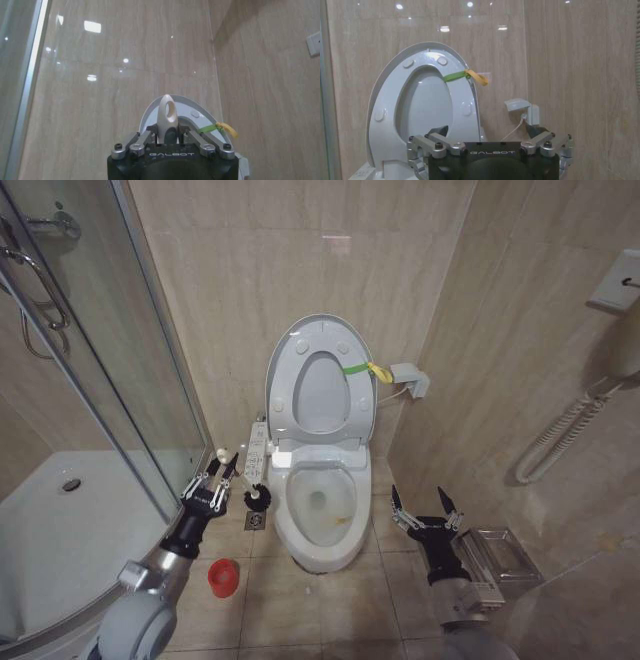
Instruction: Open the toilet lid, clean the toilet bowl with a toilet brush, close the toilet lid, and flush.
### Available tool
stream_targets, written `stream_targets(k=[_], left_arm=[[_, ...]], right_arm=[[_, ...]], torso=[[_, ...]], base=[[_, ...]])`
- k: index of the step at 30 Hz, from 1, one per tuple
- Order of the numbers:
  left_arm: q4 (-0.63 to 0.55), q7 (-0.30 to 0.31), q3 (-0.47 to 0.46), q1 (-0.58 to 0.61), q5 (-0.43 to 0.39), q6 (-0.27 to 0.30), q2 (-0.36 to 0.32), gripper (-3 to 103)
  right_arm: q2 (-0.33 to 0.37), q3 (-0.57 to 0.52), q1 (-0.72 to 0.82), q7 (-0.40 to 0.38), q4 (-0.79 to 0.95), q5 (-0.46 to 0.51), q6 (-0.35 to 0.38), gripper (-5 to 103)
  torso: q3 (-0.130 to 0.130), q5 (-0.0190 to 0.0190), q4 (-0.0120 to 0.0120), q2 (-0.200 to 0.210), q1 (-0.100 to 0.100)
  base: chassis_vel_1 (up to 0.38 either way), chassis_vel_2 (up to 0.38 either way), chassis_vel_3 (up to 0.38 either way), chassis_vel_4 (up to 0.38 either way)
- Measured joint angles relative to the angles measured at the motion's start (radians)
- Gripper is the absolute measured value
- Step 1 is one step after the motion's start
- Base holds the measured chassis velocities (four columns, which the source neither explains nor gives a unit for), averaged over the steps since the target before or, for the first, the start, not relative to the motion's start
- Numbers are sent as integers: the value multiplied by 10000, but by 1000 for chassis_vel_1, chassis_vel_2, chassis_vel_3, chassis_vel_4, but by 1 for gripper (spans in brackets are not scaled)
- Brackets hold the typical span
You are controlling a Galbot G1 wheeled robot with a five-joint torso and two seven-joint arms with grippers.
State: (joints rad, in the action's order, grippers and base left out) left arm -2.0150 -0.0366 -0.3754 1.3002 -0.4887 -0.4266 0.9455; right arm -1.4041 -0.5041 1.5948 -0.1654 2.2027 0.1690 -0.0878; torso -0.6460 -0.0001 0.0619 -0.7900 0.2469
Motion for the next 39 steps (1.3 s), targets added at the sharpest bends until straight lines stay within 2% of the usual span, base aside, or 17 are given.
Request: stream_targets(k=[4,8,9,12,18,22,39], left_arm=[[553,-56,453,-661,-314,-60,-171,25],[1704,-230,1437,-2060,-605,-264,-218,25],[1704,-230,1437,-2060,-605,-264,-218,25],[2454,-325,2222,-3081,-846,-313,-123,25],[3372,-374,3333,-4229,-979,-387,113,25],[4399,-483,4162,-5245,-1012,-524,712,25],[7620,-972,5640,-7157,-1121,-957,2199,25]], right_arm=[[0,0,0,0,0,0,0,100],[0,0,0,-1,0,0,0,100],[0,0,0,-1,0,0,0,100],[0,0,0,-2,0,0,0,100],[0,-1,0,-3,0,0,-1,100],[0,0,0,-1,0,0,0,100],[0,0,0,-1,0,0,-1,100]], torso=[[0,-1,-1,0,0],[-1,1,-1,0,1],[-1,1,-1,0,1],[-1,1,1,1,1],[-1,1,0,2,1],[-1,3,-1,2,1],[-1,3,2,2,1]], base=[[0,0,0,0],[0,0,0,0],[0,0,0,0],[0,0,0,0],[0,0,0,0],[0,0,0,0],[0,0,0,0]])
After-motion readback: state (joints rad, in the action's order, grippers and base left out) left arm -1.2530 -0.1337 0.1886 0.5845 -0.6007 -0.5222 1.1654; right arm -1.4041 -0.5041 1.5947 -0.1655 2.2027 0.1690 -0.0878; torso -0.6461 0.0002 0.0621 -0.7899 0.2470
